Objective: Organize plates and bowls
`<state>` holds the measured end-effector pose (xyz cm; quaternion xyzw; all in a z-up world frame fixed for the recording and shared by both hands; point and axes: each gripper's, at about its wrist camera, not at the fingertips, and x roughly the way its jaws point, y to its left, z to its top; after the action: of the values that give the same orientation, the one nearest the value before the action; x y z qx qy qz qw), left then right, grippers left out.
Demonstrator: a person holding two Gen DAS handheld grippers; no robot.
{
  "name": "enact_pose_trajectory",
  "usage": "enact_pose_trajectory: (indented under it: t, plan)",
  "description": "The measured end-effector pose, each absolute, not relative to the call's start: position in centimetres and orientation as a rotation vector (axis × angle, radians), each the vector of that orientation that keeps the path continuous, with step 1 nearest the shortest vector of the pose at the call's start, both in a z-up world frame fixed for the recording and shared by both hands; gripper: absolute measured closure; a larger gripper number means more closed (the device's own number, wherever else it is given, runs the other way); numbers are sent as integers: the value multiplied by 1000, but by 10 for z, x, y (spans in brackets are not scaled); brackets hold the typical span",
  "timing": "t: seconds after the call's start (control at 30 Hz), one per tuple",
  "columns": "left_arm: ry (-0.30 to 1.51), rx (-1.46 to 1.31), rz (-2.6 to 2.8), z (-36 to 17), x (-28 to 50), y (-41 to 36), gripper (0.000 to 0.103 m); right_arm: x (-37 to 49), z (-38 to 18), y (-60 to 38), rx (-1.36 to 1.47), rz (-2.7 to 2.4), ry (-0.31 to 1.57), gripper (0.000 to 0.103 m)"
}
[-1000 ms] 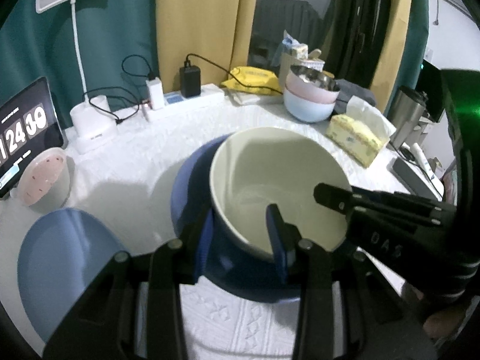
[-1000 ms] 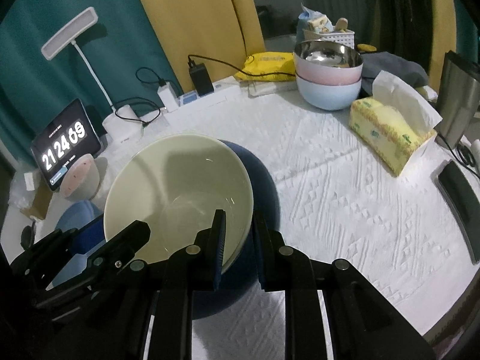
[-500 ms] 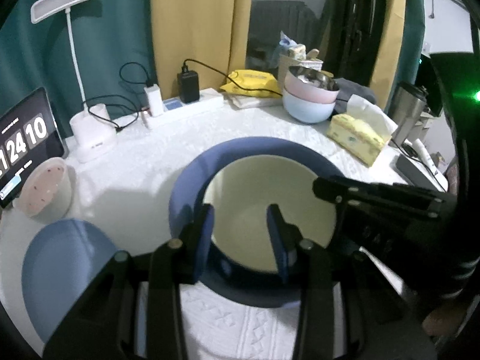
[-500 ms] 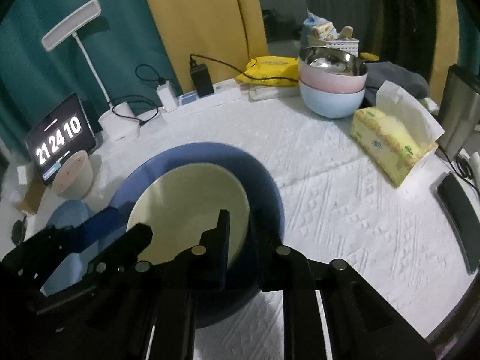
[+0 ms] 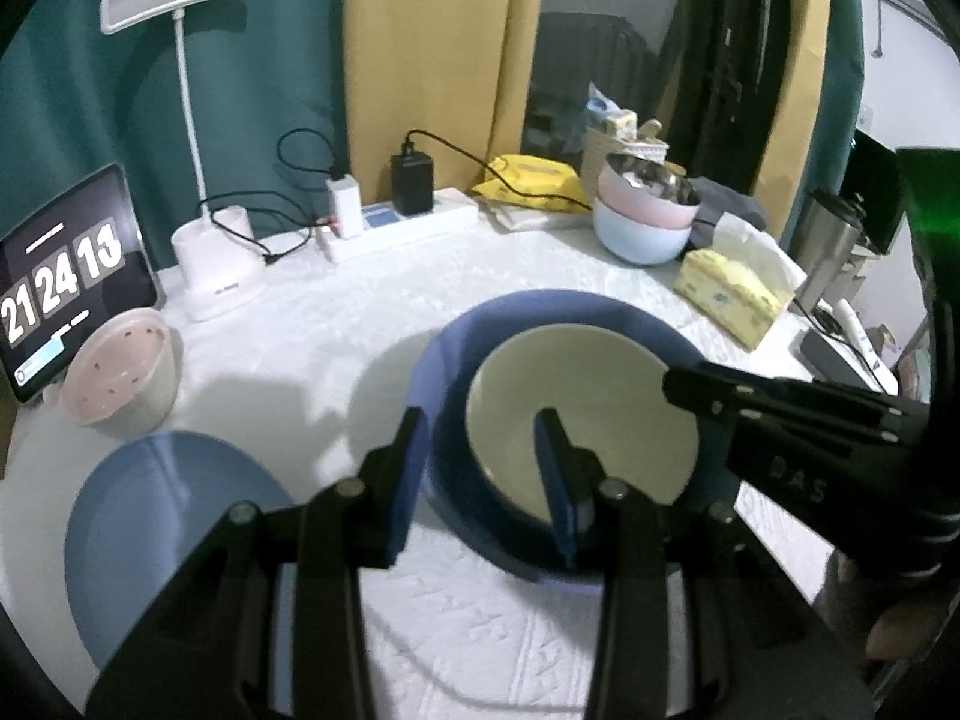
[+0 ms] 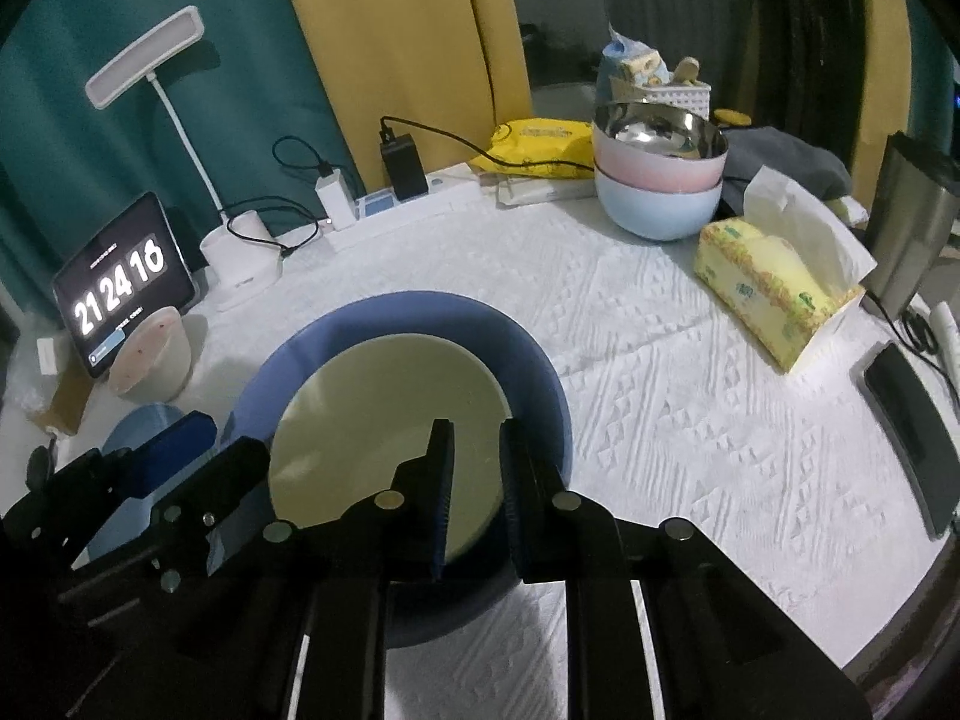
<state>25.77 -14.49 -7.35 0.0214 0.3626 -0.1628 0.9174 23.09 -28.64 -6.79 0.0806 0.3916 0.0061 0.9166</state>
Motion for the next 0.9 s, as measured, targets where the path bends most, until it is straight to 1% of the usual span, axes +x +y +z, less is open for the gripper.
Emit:
enact_pose_trajectory:
  t: [0.07, 0.13, 0.9]
  plan:
    - [742, 36, -331, -71, 257, -140, 63, 230, -65, -282, 161, 16, 804, 86]
    - [735, 27, -332, -69, 257, -135, 58, 230, -62, -278, 156, 19, 800, 86]
    - [685, -43, -282, -52, 256, -75, 57, 241, -40, -217, 81, 70, 782, 86]
